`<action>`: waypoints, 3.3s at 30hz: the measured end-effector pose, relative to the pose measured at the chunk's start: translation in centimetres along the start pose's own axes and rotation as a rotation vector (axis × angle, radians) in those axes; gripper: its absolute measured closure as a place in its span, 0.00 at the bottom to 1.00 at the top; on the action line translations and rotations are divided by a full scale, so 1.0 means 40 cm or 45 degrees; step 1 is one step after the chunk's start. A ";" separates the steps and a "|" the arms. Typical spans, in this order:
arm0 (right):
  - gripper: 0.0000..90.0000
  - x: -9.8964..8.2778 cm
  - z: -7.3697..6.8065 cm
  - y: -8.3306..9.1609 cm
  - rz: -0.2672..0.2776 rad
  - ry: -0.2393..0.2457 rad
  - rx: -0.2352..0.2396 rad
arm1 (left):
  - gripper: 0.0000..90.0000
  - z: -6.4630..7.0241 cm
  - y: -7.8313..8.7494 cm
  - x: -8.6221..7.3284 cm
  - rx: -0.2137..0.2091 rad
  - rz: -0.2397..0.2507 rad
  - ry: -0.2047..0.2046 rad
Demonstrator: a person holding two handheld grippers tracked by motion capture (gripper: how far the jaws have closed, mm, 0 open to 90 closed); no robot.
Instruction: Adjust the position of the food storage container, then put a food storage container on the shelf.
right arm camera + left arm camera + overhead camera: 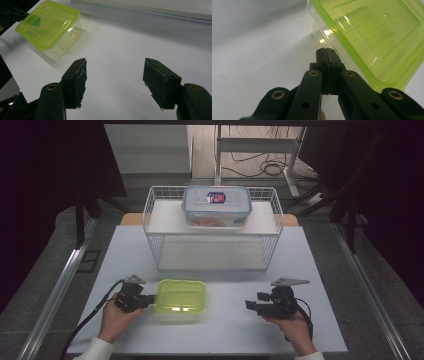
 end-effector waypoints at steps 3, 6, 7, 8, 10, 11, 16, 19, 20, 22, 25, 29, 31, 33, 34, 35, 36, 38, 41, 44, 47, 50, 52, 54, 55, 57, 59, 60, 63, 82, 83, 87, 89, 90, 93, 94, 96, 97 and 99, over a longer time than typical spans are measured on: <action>0.40 0.001 0.002 0.001 0.001 0.002 0.002 | 1.00 0.010 -0.008 0.005 0.019 -0.016 -0.026; 0.40 0.001 0.001 0.002 0.001 0.002 0.002 | 1.00 0.024 -0.023 0.007 0.003 -0.029 -0.039; 0.40 0.002 0.000 0.002 0.002 0.002 0.002 | 1.00 0.035 -0.029 0.010 -0.009 -0.031 -0.044; 0.40 0.002 0.000 0.002 0.002 0.002 0.002 | 1.00 0.035 -0.029 0.010 -0.009 -0.031 -0.044; 0.40 0.002 0.000 0.003 0.005 0.000 0.003 | 1.00 0.045 -0.032 0.013 -0.052 -0.024 -0.029; 0.40 0.002 0.001 0.003 0.006 0.001 0.002 | 1.00 0.049 -0.034 0.014 -0.055 -0.028 -0.034; 0.40 0.001 0.002 0.001 0.004 0.000 0.002 | 1.00 0.073 -0.046 0.021 -0.049 -0.046 -0.072; 0.40 0.001 0.002 0.000 0.002 0.003 0.002 | 1.00 0.078 -0.051 0.025 -0.062 -0.038 -0.063; 0.40 0.001 0.001 0.000 -0.002 0.000 0.005 | 1.00 0.085 -0.057 0.029 -0.053 -0.041 -0.059; 0.40 0.001 0.001 0.000 -0.002 0.000 0.006 | 1.00 0.086 -0.059 0.031 -0.053 -0.050 -0.082; 0.40 0.000 0.001 -0.001 -0.004 -0.001 0.006 | 1.00 0.102 -0.076 0.040 -0.050 -0.055 -0.091; 0.40 0.000 0.002 -0.003 -0.004 0.000 0.003 | 1.00 0.118 -0.087 0.051 -0.044 -0.061 -0.115; 0.40 0.000 0.002 -0.003 -0.005 -0.003 0.003 | 1.00 0.132 -0.094 0.066 -0.055 -0.051 -0.124; 0.40 0.000 0.001 -0.002 -0.004 0.000 0.003 | 1.00 0.137 -0.097 0.073 -0.060 -0.046 -0.121; 0.40 0.000 0.001 -0.002 -0.004 0.000 0.003 | 1.00 0.137 -0.097 0.073 -0.060 -0.046 -0.121; 0.40 0.000 0.000 -0.001 -0.003 -0.001 0.006 | 1.00 0.139 -0.099 0.076 -0.061 -0.046 -0.124; 0.40 0.001 0.000 0.000 -0.002 0.000 0.007 | 1.00 0.140 -0.102 0.078 -0.053 -0.048 -0.130; 0.40 0.001 0.000 0.000 -0.001 0.001 0.009 | 1.00 0.142 -0.105 0.076 -0.046 -0.057 -0.137; 0.40 0.001 0.000 0.000 -0.003 -0.002 0.010 | 1.00 0.139 -0.103 0.072 -0.014 -0.068 -0.156; 0.40 0.002 0.001 0.005 0.009 -0.007 0.012 | 1.00 0.124 -0.070 0.065 0.005 -0.029 -0.157; 0.40 0.003 0.002 0.008 0.012 -0.006 0.014 | 0.90 0.124 -0.045 0.058 0.035 -0.005 -0.164; 0.40 0.004 0.001 0.010 0.017 -0.006 0.020 | 0.77 0.116 0.008 0.046 0.028 0.068 -0.144; 0.39 0.005 0.000 0.010 0.022 -0.008 0.025 | 0.65 0.107 0.033 0.045 0.011 0.067 -0.088; 0.38 0.006 -0.002 0.010 0.023 -0.006 0.032 | 0.55 0.097 0.053 0.043 0.053 0.078 -0.036; 0.38 0.006 -0.002 0.010 0.023 -0.006 0.032 | 0.51 0.097 0.053 0.043 0.053 0.078 -0.036; 0.37 0.007 -0.004 0.009 0.026 -0.004 0.037 | 0.49 0.090 0.065 0.040 0.063 0.092 -0.024; 0.37 0.009 -0.006 0.007 0.038 0.002 0.043 | 0.45 0.082 0.069 0.036 0.051 0.081 -0.012; 0.37 0.009 -0.006 0.007 0.038 0.002 0.043 | 0.42 0.079 0.069 0.034 0.038 0.080 -0.007; 0.36 0.013 -0.009 0.005 0.053 0.003 0.067 | 0.33 0.078 0.067 0.033 0.006 0.088 0.009; 0.34 0.061 -0.050 -0.073 -0.013 0.061 0.126 | 0.33 0.081 0.043 0.061 -0.111 0.144 0.137; 0.34 0.065 -0.052 -0.079 -0.019 0.064 0.125 | 0.34 0.081 0.043 0.061 -0.111 0.144 0.137; 0.35 0.080 -0.048 -0.097 -0.018 0.056 0.120 | 0.36 0.086 0.020 0.071 -0.150 0.117 0.174; 0.35 0.081 -0.046 -0.100 -0.015 0.051 0.115 | 0.36 0.088 0.006 0.075 -0.168 0.104 0.185; 0.35 0.083 -0.041 -0.106 -0.019 0.042 0.115 | 0.36 0.090 0.000 0.078 -0.187 0.098 0.195; 0.35 0.085 -0.035 -0.113 -0.024 0.036 0.113 | 0.37 0.100 -0.020 0.085 -0.237 0.079 0.216; 0.36 0.086 -0.032 -0.117 -0.026 0.019 0.114 | 0.37 0.102 -0.027 0.087 -0.265 0.073 0.237; 0.36 0.088 -0.025 -0.122 -0.029 0.007 0.120 | 0.38 0.097 -0.041 0.087 -0.254 0.057 0.245; 0.36 0.089 -0.022 -0.126 -0.028 0.003 0.121 | 0.39 0.095 -0.047 0.088 -0.250 0.054 0.258; 0.37 0.091 -0.015 -0.134 -0.029 -0.012 0.130 | 0.40 0.096 -0.057 0.090 -0.280 0.047 0.277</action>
Point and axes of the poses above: each handheld gripper's, and its own axes: y roughly backward along the jaws, x roughly out of its top, z roughly to its right, the point moved 3 cm from there along -y, roughly forward along the jaws, and after that the axes turned 12 degrees about x, right-handed, at the moved point
